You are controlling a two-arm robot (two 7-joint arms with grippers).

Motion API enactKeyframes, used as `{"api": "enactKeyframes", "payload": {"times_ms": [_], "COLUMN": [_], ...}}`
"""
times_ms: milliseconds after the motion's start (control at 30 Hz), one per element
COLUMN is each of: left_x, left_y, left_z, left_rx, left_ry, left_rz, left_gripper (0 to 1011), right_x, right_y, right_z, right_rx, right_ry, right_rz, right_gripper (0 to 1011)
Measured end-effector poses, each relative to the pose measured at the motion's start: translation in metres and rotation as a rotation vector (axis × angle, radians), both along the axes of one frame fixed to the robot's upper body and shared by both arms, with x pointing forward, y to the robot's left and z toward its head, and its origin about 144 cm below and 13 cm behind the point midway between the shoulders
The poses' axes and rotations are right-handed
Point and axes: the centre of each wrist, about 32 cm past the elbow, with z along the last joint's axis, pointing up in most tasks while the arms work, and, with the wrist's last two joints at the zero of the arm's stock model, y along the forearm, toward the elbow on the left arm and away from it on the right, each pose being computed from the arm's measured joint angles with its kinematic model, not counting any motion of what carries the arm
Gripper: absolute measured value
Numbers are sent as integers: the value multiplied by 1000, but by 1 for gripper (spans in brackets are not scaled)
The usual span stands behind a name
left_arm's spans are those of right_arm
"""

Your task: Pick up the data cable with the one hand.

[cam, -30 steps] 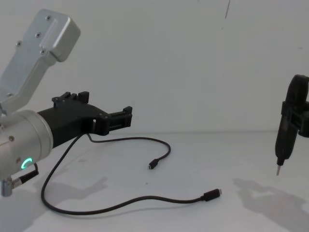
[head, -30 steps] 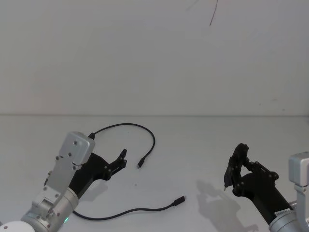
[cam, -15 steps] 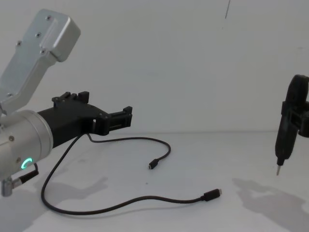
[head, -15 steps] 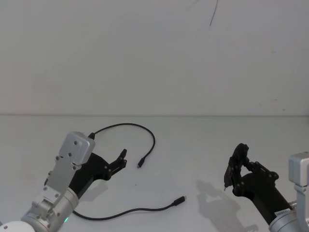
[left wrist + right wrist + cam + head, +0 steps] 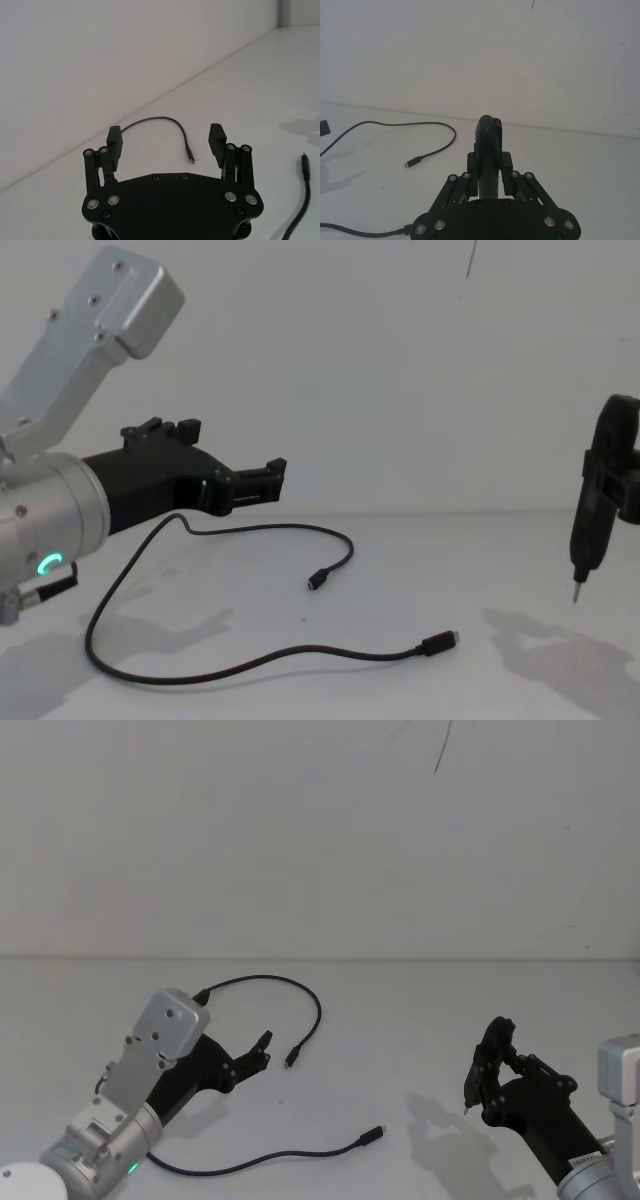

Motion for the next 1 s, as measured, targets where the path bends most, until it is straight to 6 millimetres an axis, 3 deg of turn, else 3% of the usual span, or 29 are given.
{"api": "enactKeyframes", "payload": {"times_ms": [467,1000], "left_x": [6,23], "left_y": [22,35], "left_z": [25,53], "left_rx": [137,255], "left_ry": [44,242], "left_rz": [-174,-297], "left_gripper": [1001,1001], "right_x": [0,0], "right_y": [0,0], "right_z": [0,0], "right_rx": [0,0], "right_ry": [0,0], "right_rz": [0,0], "right_gripper": [269,269]}}
